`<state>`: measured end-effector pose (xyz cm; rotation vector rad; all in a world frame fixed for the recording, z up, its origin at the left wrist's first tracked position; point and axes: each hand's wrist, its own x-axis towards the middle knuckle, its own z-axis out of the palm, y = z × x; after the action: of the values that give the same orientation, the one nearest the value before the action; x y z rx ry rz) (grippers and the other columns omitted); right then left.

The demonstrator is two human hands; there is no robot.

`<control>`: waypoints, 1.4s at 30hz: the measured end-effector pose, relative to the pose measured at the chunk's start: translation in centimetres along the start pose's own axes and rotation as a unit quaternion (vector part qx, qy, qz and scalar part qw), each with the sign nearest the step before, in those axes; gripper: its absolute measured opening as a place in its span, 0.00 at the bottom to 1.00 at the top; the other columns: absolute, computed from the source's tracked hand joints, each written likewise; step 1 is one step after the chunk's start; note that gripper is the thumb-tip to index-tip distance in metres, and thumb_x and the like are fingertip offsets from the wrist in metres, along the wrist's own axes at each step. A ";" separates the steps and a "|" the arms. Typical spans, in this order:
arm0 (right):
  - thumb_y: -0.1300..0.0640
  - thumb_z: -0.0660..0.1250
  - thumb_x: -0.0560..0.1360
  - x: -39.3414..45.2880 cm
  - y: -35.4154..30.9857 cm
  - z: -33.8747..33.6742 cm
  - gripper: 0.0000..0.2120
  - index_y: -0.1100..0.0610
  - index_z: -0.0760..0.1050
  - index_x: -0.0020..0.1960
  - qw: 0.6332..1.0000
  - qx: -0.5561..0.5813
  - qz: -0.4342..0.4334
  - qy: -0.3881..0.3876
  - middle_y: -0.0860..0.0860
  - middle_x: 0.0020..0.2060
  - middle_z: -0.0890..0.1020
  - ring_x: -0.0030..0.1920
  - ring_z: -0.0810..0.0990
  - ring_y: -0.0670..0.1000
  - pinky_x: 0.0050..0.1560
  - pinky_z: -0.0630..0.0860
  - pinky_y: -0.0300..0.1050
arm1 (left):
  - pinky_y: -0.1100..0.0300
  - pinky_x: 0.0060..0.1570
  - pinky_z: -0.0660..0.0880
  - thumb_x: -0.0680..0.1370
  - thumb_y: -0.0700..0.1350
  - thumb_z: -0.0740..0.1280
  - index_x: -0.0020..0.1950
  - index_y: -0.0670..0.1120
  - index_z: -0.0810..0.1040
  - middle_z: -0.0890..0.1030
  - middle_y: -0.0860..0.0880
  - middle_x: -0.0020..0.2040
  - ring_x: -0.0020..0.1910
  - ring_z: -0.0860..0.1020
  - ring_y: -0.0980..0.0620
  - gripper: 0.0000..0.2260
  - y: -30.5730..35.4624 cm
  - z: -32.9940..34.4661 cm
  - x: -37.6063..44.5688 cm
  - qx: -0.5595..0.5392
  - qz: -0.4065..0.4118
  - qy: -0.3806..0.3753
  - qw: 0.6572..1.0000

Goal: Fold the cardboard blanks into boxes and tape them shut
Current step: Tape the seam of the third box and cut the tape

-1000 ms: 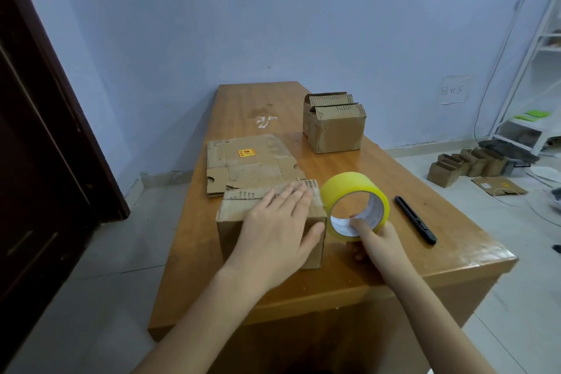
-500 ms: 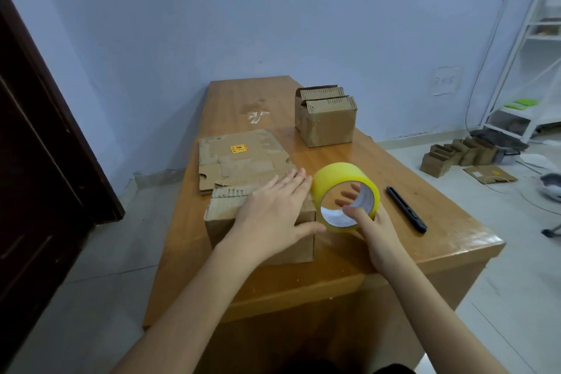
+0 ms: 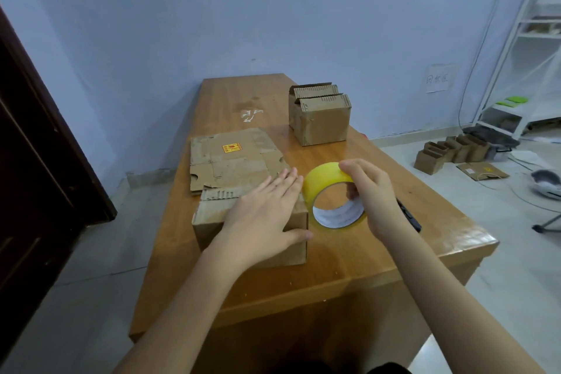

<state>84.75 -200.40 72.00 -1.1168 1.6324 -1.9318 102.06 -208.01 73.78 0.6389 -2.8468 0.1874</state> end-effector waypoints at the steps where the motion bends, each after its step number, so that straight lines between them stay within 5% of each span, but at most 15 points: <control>1: 0.55 0.63 0.74 0.2 0.0 0.3 0.16 0.48 0.71 0.28 1.000 -0.010 -0.003 -0.009 0.46 0.25 0.66 0.28 0.65 0.48 0.32 0.63 0.45 | 0.65 0.67 0.36 0.76 0.66 0.56 0.77 0.47 0.39 0.39 0.52 0.77 0.75 0.40 0.58 0.41 -0.1 0.0 -0.1 -0.001 0.001 -0.001 1.000; 8: 0.51 0.59 0.69 0.1 1.7 0.3 0.15 0.63 0.65 0.32 0.996 -0.036 -0.078 0.020 0.44 0.23 0.64 0.29 0.63 0.49 0.33 0.61 0.44 | 0.65 0.67 0.36 0.76 0.66 0.57 0.77 0.48 0.38 0.38 0.53 0.77 0.75 0.40 0.59 0.41 0.0 -0.2 -0.3 -0.008 0.008 0.000 1.000; 14: 0.50 0.58 0.68 -0.5 2.3 0.0 0.12 0.47 0.65 0.26 0.992 -0.077 -0.102 0.016 0.44 0.23 0.63 0.28 0.62 0.46 0.31 0.59 0.41 | 0.65 0.69 0.37 0.76 0.65 0.57 0.77 0.48 0.38 0.37 0.54 0.76 0.74 0.39 0.60 0.41 -0.1 -0.2 -0.3 -0.028 0.004 -0.003 1.000; 17: 0.49 0.58 0.67 -1.3 3.9 -1.1 0.15 0.61 0.67 0.31 0.985 -0.131 -0.113 0.011 0.53 0.26 0.62 0.29 0.61 0.45 0.30 0.58 0.38 | 0.64 0.72 0.38 0.77 0.65 0.56 0.76 0.49 0.37 0.37 0.54 0.76 0.74 0.38 0.60 0.40 -0.3 -0.1 -0.5 -0.031 0.005 -0.006 0.999; 22: 0.48 0.58 0.68 -1.0 3.9 -1.4 0.19 0.66 0.65 0.34 0.983 -0.147 -0.112 -0.007 0.59 0.28 0.62 0.30 0.62 0.47 0.31 0.58 0.39 | 0.64 0.71 0.40 0.76 0.66 0.56 0.77 0.50 0.38 0.39 0.55 0.76 0.75 0.41 0.60 0.39 -0.4 -0.2 -0.4 -0.030 -0.001 0.010 0.999; 28: 0.41 0.56 0.73 -0.3 3.5 -2.3 0.15 0.49 0.76 0.44 0.953 -0.268 -0.130 -0.061 0.45 0.24 0.70 0.27 0.69 0.43 0.30 0.65 0.40 | 0.68 0.60 0.37 0.76 0.65 0.59 0.76 0.52 0.34 0.38 0.60 0.72 0.62 0.39 0.66 0.41 0.5 -1.2 -1.1 -0.054 -0.025 0.017 0.998; 31: 0.39 0.53 0.76 0.2 2.2 -2.6 0.17 0.46 0.76 0.52 0.920 -0.354 -0.117 -0.123 0.39 0.38 0.78 0.42 0.77 0.39 0.42 0.69 0.40 | 0.67 0.63 0.37 0.76 0.65 0.60 0.77 0.50 0.37 0.39 0.56 0.76 0.68 0.39 0.65 0.42 0.2 -0.9 -0.9 -0.051 -0.028 0.015 0.998; 34: 0.34 0.43 0.76 0.5 0.6 -3.7 0.28 0.41 0.70 0.67 0.886 -0.408 -0.053 -0.214 0.38 0.60 0.75 0.63 0.71 0.41 0.64 0.65 0.48 | 0.64 0.68 0.39 0.73 0.65 0.63 0.77 0.47 0.39 0.37 0.51 0.77 0.75 0.40 0.57 0.46 -0.1 -0.6 -0.5 -0.033 -0.029 -0.003 0.999; 37: 0.27 0.40 0.74 0.1 -1.7 -3.9 0.34 0.39 0.57 0.75 0.924 -0.330 0.037 -0.187 0.37 0.70 0.64 0.69 0.59 0.38 0.73 0.53 0.47 | 0.64 0.67 0.37 0.73 0.64 0.65 0.77 0.46 0.39 0.37 0.49 0.77 0.76 0.39 0.54 0.47 -0.2 -0.4 -0.4 -0.019 -0.027 -0.027 0.999; 40: 0.30 0.40 0.74 -1.6 -4.3 -1.5 0.35 0.44 0.57 0.76 0.979 -0.179 0.017 -0.100 0.36 0.73 0.60 0.69 0.55 0.33 0.72 0.50 0.38 | 0.64 0.69 0.37 0.73 0.63 0.66 0.77 0.45 0.40 0.40 0.48 0.78 0.76 0.41 0.54 0.47 -0.2 -0.4 -0.4 -0.017 -0.023 -0.029 0.999; 42: 0.29 0.40 0.70 -2.8 -4.8 1.8 0.39 0.46 0.58 0.76 0.984 -0.112 0.075 -0.116 0.39 0.73 0.60 0.70 0.56 0.36 0.68 0.50 0.37 | 0.62 0.71 0.40 0.73 0.62 0.67 0.77 0.45 0.42 0.42 0.48 0.78 0.76 0.43 0.53 0.46 -0.1 -0.5 -0.4 -0.021 -0.023 -0.018 0.999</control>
<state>88.84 -198.33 75.64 -1.2125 1.7775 -1.4909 102.54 -207.90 74.19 0.7050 -2.8586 0.1105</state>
